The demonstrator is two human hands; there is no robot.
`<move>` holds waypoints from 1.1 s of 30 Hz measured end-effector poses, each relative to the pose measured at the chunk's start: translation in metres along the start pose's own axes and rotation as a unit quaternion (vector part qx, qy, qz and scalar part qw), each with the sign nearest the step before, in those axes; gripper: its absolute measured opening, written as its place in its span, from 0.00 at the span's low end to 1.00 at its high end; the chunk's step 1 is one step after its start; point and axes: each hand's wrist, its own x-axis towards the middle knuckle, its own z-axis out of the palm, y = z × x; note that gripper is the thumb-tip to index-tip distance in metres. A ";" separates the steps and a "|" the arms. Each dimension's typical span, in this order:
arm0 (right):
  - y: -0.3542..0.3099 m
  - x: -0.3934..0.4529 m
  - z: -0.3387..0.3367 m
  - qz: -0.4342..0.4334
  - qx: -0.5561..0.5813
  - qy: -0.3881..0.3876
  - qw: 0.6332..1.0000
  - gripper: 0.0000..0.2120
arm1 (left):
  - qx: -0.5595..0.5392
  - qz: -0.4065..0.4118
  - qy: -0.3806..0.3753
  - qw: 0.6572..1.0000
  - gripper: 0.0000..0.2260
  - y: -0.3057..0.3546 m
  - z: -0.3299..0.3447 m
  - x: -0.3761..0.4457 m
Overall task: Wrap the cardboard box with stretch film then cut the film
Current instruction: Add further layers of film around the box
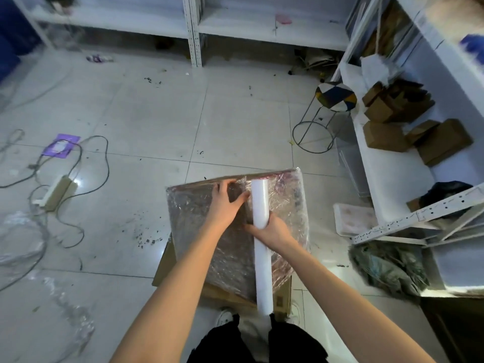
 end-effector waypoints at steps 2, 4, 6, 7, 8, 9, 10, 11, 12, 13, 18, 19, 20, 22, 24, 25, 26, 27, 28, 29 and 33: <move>0.004 0.003 0.000 -0.009 0.029 -0.029 0.999 0.26 | 0.002 -0.001 0.000 1.000 0.22 -0.002 0.000 0.001; 0.009 0.006 -0.003 -0.010 0.076 -0.057 0.995 0.26 | 0.006 -0.002 0.008 1.000 0.21 -0.002 0.002 -0.001; 0.014 0.011 -0.004 0.012 0.152 -0.093 0.984 0.27 | 0.002 -0.007 0.026 1.000 0.19 -0.002 0.003 -0.003; 0.016 0.012 -0.005 0.024 0.184 -0.113 0.976 0.29 | 0.001 -0.012 0.039 0.999 0.18 -0.004 0.004 -0.004; 0.017 0.013 -0.007 0.032 0.202 -0.131 0.970 0.31 | 0.002 -0.021 0.052 0.998 0.18 -0.004 0.006 -0.007; 0.020 0.015 -0.008 0.033 0.212 -0.149 0.965 0.34 | 0.000 -0.030 0.062 0.998 0.17 -0.005 0.007 -0.009; 0.022 0.017 -0.009 0.028 0.217 -0.167 0.962 0.36 | -0.003 -0.045 0.069 0.997 0.17 -0.005 0.008 -0.013; 0.024 0.019 -0.009 0.016 0.217 -0.181 0.959 0.36 | -0.008 -0.055 0.079 0.995 0.16 -0.005 0.009 -0.016; 0.025 0.020 -0.012 -0.004 0.210 -0.193 0.958 0.34 | -0.014 -0.067 0.092 0.993 0.15 -0.004 0.009 -0.020; 0.028 0.021 -0.014 -0.027 0.198 -0.208 0.957 0.31 | -0.026 -0.073 0.110 0.991 0.15 -0.006 0.010 -0.023; 0.038 0.024 -0.022 -0.126 0.094 -0.234 0.959 0.22 | -0.100 -0.085 0.175 0.976 0.16 -0.010 0.011 -0.037; 0.039 0.025 -0.023 -0.136 0.078 -0.231 0.960 0.22 | -0.108 -0.092 0.183 0.973 0.17 -0.012 0.013 -0.038; 0.038 0.025 -0.025 -0.145 0.054 -0.227 0.962 0.22 | -0.113 -0.101 0.190 0.970 0.17 -0.012 0.014 -0.039; 0.038 0.027 -0.029 -0.168 0.020 -0.218 0.961 0.23 | -0.121 -0.110 0.203 0.965 0.16 -0.012 0.016 -0.042; 0.039 0.029 -0.032 -0.174 0.024 -0.224 0.959 0.25 | -0.125 -0.108 0.205 0.965 0.15 -0.013 0.017 -0.044; 0.039 0.028 -0.033 -0.167 0.037 -0.227 0.959 0.25 | -0.129 -0.107 0.207 0.964 0.15 -0.013 0.017 -0.044; 0.038 0.029 -0.035 -0.156 0.051 -0.228 0.960 0.25 | -0.129 -0.112 0.210 0.963 0.14 -0.012 0.016 -0.044; 0.038 0.030 -0.036 -0.147 0.061 -0.226 0.961 0.25 | -0.131 -0.115 0.214 0.961 0.14 -0.009 0.015 -0.044; 0.038 0.032 -0.038 -0.145 0.065 -0.225 0.961 0.26 | -0.131 -0.120 0.215 0.960 0.13 -0.006 0.014 -0.044; 0.039 0.034 -0.039 -0.144 0.064 -0.226 0.961 0.27 | -0.131 -0.120 0.215 0.960 0.12 -0.004 0.014 -0.043; 0.039 0.043 -0.047 -0.158 0.025 -0.248 0.955 0.26 | -0.135 -0.122 0.200 0.963 0.12 -0.002 0.014 -0.044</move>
